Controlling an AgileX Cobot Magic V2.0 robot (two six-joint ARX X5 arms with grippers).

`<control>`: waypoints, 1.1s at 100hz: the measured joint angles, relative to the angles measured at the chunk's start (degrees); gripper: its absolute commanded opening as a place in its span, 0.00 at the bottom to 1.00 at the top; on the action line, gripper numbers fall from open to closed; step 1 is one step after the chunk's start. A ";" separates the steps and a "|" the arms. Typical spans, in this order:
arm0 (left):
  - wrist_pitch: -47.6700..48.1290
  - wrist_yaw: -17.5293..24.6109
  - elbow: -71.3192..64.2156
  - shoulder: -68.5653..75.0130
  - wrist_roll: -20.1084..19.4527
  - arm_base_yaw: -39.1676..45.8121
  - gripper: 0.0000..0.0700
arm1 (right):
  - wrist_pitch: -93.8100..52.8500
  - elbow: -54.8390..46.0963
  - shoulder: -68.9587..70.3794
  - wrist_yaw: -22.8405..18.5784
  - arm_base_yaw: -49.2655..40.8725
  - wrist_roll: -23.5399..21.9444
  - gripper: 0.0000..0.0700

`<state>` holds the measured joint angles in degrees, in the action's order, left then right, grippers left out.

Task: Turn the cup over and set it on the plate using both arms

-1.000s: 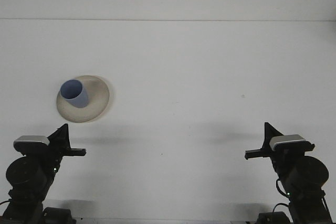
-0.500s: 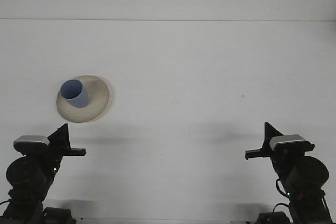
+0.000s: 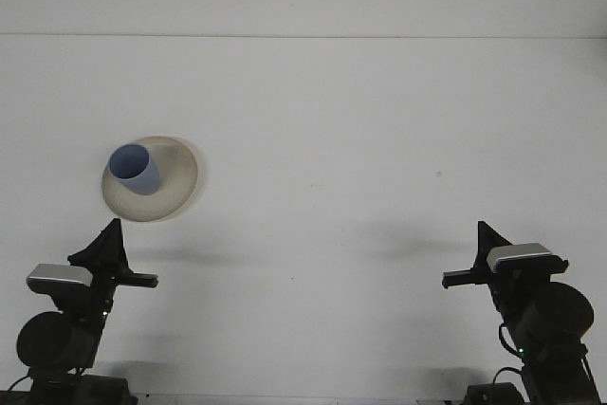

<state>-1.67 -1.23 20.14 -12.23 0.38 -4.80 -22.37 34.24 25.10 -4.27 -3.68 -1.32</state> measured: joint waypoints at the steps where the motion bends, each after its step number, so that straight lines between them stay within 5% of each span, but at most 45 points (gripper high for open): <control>1: -0.26 0.00 -0.52 0.39 -0.09 0.00 0.02 | 0.00 0.00 0.00 0.02 0.00 -0.02 0.00; 57: -10.10 -0.02 -17.92 11.93 0.44 0.00 0.02 | 0.33 0.00 0.00 0.00 0.00 -0.02 0.00; 110: -13.77 -0.02 -18.18 11.93 0.87 0.00 0.02 | 2.23 0.00 0.00 0.00 0.00 -0.02 0.00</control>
<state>-15.44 -1.26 1.96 -0.30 1.26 -4.80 -20.14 34.24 25.10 -4.27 -3.68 -1.34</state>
